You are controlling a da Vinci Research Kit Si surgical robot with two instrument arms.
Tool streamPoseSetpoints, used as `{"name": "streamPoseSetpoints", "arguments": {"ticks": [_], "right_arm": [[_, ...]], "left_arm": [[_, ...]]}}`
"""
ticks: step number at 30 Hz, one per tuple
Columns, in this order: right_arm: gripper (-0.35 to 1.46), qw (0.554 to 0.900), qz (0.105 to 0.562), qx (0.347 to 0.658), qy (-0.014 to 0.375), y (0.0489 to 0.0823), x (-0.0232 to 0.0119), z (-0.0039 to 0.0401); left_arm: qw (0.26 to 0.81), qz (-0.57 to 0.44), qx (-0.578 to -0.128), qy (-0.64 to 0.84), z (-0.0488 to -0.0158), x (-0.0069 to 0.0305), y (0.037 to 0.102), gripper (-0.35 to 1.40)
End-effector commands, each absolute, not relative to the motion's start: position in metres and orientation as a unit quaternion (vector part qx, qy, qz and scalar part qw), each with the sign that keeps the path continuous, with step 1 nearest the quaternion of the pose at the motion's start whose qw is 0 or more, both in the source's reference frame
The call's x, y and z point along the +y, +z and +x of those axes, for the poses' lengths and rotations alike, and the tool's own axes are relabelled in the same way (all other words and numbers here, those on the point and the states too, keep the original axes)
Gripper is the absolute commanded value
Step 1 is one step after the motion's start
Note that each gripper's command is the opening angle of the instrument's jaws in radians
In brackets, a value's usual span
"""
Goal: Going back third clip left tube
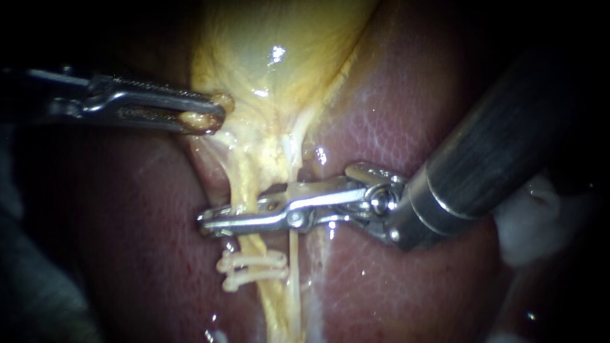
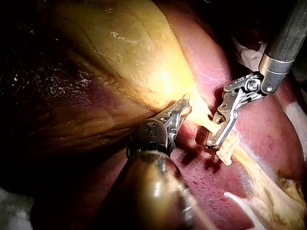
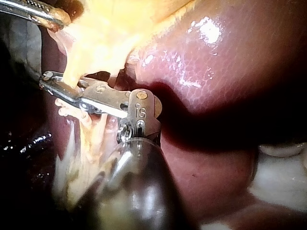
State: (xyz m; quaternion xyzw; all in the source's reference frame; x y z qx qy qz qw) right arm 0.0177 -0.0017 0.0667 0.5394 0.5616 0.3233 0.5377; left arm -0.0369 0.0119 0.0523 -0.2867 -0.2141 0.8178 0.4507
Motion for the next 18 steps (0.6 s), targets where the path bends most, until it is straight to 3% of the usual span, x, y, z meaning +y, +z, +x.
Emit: {"name": "streamPoseSetpoints", "arguments": {"ticks": [1, 4, 6, 10, 13, 18], "right_arm": [[-0.17, 0.543, 0.529, 0.57, 0.317, 0.0667, -0.0017, 0.0178], [0.27, 0.553, 0.498, 0.585, 0.323, 0.067, -0.0015, 0.0183], [0.38, 0.569, 0.483, 0.58, 0.326, 0.0673, -0.0015, 0.0185], [0.47, 0.615, 0.442, 0.568, 0.322, 0.068, -0.0011, 0.0184], [0.5, 0.64, 0.4, 0.576, 0.314, 0.0681, -0.0008, 0.0174], [0.5, 0.675, 0.33, 0.611, 0.248, 0.0664, -0.0015, 0.014]], "left_arm": [[0.451, -0.287, -0.214, 0.818, -0.0369, 0.0119, 0.0523, -0.35], [0.451, -0.287, -0.214, 0.818, -0.0369, 0.0119, 0.0523, -0.35], [0.451, -0.287, -0.214, 0.818, -0.0369, 0.0119, 0.0523, -0.35], [0.45, -0.287, -0.214, 0.818, -0.0368, 0.0119, 0.0524, -0.35], [0.45, -0.287, -0.215, 0.818, -0.0368, 0.012, 0.0524, -0.35], [0.45, -0.287, -0.215, 0.818, -0.0366, 0.012, 0.0524, -0.35]]}}
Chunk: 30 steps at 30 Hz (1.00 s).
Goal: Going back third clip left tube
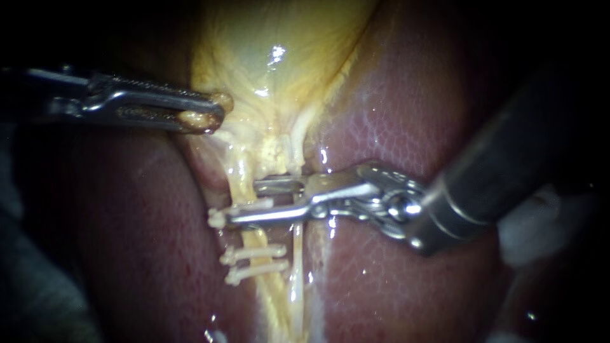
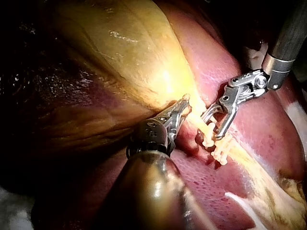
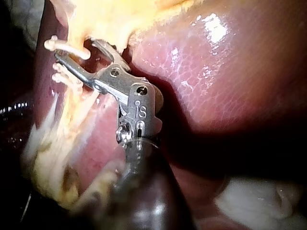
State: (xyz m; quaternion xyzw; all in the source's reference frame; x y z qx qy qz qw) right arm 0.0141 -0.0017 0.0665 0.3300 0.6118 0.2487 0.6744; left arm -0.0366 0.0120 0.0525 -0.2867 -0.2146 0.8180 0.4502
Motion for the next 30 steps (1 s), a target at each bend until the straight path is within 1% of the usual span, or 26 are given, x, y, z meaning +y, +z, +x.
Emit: {"name": "streamPoseSetpoints", "arguments": {"ticks": [1, 3, 5, 7, 9, 11, 13, 15, 17, 22, 30], "right_arm": [[0.5, 0.685, 0.314, 0.615, 0.232, 0.0657, -0.0015, 0.0131], [0.5, 0.706, 0.293, 0.612, 0.205, 0.0643, -0.0013, 0.0117], [0.5, 0.733, 0.275, 0.597, 0.174, 0.0625, -0.0009, 0.0101], [0.5, 0.751, 0.265, 0.585, 0.155, 0.0607, -0.0006, 0.0086], [0.5, 0.765, 0.251, 0.576, 0.141, 0.0588, -0.0003, 0.0067], [0.49, 0.774, 0.236, 0.574, 0.126, 0.057, 0.0001, 0.0048], [0.48, 0.783, 0.23, 0.566, 0.118, 0.0558, 0.0004, 0.0033], [0.45, 0.8, 0.226, 0.546, 0.102, 0.0548, 0.0006, 0.0017], [0.44, 0.814, 0.224, 0.527, 0.094, 0.0542, 0.0008, 0.0006], [0.46, 0.821, 0.207, 0.525, 0.089, 0.0539, 0.0016, -0.0007], [0.48, 0.823, 0.196, 0.526, 0.084, 0.0537, 0.0018, -0.0007]], "left_arm": [[0.45, -0.287, -0.215, 0.818, -0.0366, 0.012, 0.0525, -0.35], [0.45, -0.287, -0.215, 0.818, -0.0366, 0.012, 0.0525, -0.35], [0.45, -0.287, -0.215, 0.818, -0.0366, 0.0121, 0.0526, -0.35], [0.45, -0.287, -0.215, 0.818, -0.0366, 0.0121, 0.0526, -0.35], [0.45, -0.287, -0.215, 0.818, -0.0366, 0.0121, 0.0526, -0.35], [0.449, -0.287, -0.215, 0.818, -0.0366, 0.0121, 0.0526, -0.35], [0.449, -0.287, -0.215, 0.818, -0.0366, 0.0121, 0.0526, -0.35], [0.449, -0.287, -0.215, 0.818, -0.0366, 0.0121, 0.0527, -0.35], [0.449, -0.287, -0.215, 0.818, -0.0366, 0.0121, 0.0526, -0.35], [0.449, -0.287, -0.215, 0.818, -0.0366, 0.0122, 0.0528, -0.35], [0.45, -0.288, -0.208, 0.819, -0.0375, 0.012, 0.055, -0.35]]}}
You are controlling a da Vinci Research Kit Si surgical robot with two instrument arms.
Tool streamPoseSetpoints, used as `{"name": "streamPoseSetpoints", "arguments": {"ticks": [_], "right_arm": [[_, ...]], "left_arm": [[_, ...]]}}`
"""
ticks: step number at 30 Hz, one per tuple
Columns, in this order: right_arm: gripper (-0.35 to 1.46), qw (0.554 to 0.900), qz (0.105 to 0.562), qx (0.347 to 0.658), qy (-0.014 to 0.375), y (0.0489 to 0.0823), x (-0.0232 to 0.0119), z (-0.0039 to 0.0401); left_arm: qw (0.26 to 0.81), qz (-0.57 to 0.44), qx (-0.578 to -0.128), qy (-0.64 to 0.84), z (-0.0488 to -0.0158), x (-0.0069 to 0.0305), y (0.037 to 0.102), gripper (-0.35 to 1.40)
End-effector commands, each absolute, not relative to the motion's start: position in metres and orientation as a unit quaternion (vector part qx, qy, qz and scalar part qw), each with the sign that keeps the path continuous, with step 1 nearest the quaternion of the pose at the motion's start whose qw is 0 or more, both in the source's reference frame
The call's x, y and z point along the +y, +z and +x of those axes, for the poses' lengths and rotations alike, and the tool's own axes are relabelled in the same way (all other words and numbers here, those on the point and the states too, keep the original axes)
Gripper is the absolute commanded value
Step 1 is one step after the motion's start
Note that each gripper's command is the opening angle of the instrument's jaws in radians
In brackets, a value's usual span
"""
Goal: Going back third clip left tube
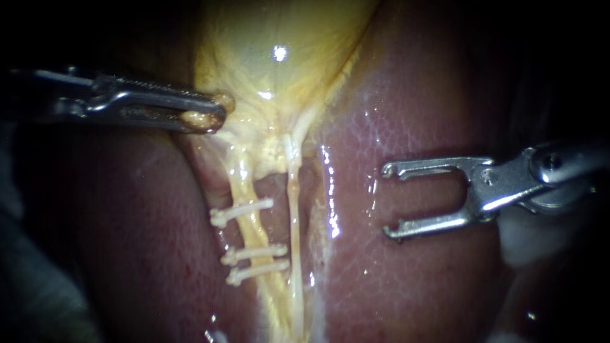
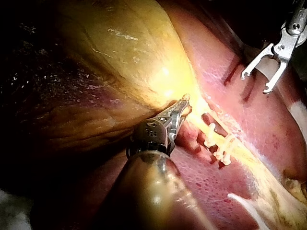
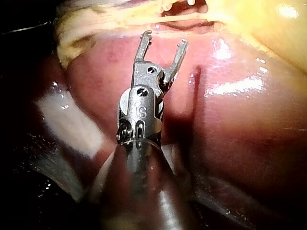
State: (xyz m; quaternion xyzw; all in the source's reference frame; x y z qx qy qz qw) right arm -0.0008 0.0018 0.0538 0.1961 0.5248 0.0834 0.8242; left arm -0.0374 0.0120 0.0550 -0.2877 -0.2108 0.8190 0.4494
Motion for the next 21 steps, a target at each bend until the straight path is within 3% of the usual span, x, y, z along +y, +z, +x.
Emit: {"name": "streamPoseSetpoints", "arguments": {"ticks": [1, 11, 21], "right_arm": [[0.49, 0.824, 0.196, 0.525, 0.084, 0.0538, 0.0018, -0.0006], [0.5, 0.824, 0.191, 0.528, 0.083, 0.0537, 0.0019, -0.0005], [0.5, 0.819, 0.197, 0.532, 0.081, 0.0534, 0.0019, -0.0001]], "left_arm": [[0.45, -0.288, -0.209, 0.819, -0.0376, 0.012, 0.0552, -0.35], [0.445, -0.291, -0.217, 0.819, -0.0402, 0.0119, 0.059, -0.35], [0.444, -0.291, -0.219, 0.819, -0.0397, 0.012, 0.0587, -0.35]]}}
